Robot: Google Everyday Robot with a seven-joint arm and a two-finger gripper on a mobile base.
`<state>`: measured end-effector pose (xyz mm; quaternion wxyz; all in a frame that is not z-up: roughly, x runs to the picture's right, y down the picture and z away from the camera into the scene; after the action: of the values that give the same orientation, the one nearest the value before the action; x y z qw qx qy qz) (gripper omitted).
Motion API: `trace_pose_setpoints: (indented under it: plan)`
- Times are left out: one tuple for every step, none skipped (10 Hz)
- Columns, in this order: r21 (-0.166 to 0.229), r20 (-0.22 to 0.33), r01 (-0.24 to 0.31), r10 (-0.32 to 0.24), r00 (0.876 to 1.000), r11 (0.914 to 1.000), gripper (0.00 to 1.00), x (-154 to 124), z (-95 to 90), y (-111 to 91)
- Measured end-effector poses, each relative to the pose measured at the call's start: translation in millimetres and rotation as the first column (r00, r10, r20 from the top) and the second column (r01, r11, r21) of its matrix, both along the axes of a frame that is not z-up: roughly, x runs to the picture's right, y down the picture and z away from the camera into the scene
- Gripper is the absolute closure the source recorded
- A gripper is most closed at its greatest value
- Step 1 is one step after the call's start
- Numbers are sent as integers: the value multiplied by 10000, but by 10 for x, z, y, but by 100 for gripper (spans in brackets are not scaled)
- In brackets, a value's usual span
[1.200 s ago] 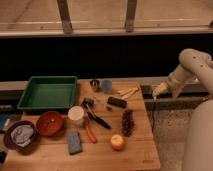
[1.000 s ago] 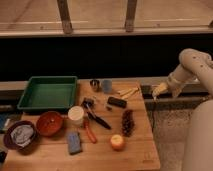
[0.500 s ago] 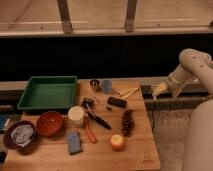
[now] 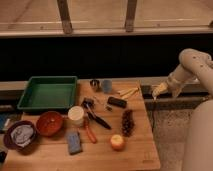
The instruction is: Place banana in metal cup
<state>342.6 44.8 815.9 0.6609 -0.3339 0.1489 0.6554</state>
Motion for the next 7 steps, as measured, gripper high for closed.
trace_pose_setpoints:
  plan:
    - [6, 0, 0, 0, 10000, 10000, 25, 0, -2, -3]
    - [4, 0, 0, 0, 10000, 10000, 25, 0, -1, -2]
    - [9, 6, 15, -15, 10000, 10000, 25, -2, -1, -6]
    - [-4, 44, 51, -51, 10000, 10000, 25, 0, 7, -7]
    - [-15, 127, 73, -73, 9999, 10000, 25, 3, 41, -29]
    - [58, 225, 65, -66, 9997, 10000, 25, -51, 137, -149]
    - [155, 330, 69, -74, 9994, 9999, 25, -153, 259, -291]
